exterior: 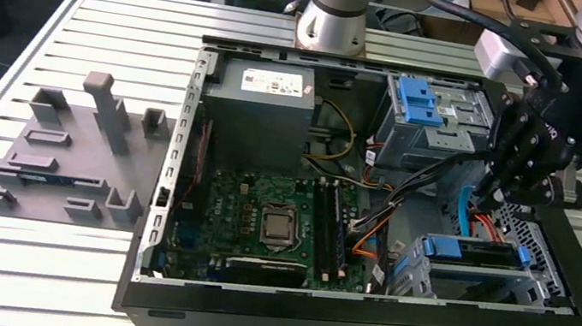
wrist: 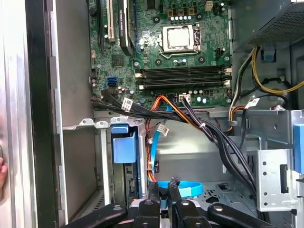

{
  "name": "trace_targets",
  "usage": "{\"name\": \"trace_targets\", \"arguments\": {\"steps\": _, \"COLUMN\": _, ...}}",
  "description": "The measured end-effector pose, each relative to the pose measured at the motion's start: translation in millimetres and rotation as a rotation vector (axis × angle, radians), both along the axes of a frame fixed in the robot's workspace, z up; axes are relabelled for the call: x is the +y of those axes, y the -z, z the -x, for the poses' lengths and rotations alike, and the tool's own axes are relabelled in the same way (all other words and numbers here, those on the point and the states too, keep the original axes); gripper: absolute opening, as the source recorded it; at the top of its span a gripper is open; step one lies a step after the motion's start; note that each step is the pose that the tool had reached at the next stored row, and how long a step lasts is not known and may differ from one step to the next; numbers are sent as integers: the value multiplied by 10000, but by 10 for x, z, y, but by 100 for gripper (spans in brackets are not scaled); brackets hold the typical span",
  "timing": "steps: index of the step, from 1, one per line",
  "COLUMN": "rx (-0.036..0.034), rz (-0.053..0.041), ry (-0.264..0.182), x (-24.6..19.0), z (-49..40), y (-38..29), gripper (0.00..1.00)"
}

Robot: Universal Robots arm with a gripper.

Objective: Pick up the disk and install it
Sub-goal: 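Insert the second disk wire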

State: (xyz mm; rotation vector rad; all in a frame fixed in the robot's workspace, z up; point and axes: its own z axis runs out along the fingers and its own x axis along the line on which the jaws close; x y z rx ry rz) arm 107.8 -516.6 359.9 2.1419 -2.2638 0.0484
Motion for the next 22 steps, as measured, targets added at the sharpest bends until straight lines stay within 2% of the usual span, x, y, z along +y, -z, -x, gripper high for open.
{"name": "trace_targets", "arguments": {"steps": 1, "rx": 1, "rz": -98, "ry": 0, "x": 1, "z": 0, "y": 3, "gripper": 20}}
{"name": "trace_targets", "arguments": {"steps": 3, "rx": 0, "rz": -363, "ry": 2, "x": 0, "z": 1, "y": 5, "gripper": 20}}
{"name": "trace_targets", "arguments": {"steps": 4, "rx": 0, "rz": -412, "ry": 1, "x": 1, "z": 0, "y": 4, "gripper": 20}}
{"name": "trace_targets", "arguments": {"steps": 9, "rx": 0, "rz": -419, "ry": 0, "x": 1, "z": 0, "y": 4, "gripper": 20}}
{"name": "trace_targets", "arguments": {"steps": 13, "rx": -30, "rz": -430, "ry": 0, "x": 0, "z": 1, "y": 4, "gripper": 20}}
{"name": "trace_targets", "arguments": {"steps": 15, "rx": -98, "rz": -466, "ry": -5, "x": -2, "z": 6, "y": 4, "gripper": 20}}
{"name": "trace_targets", "arguments": {"steps": 19, "rx": -308, "rz": -568, "ry": -42, "x": -4, "z": 19, "y": 6, "gripper": 20}}
{"name": "trace_targets", "arguments": {"steps": 22, "rx": -346, "rz": -573, "ry": -59, "x": -9, "z": 20, "y": 14, "gripper": 20}}
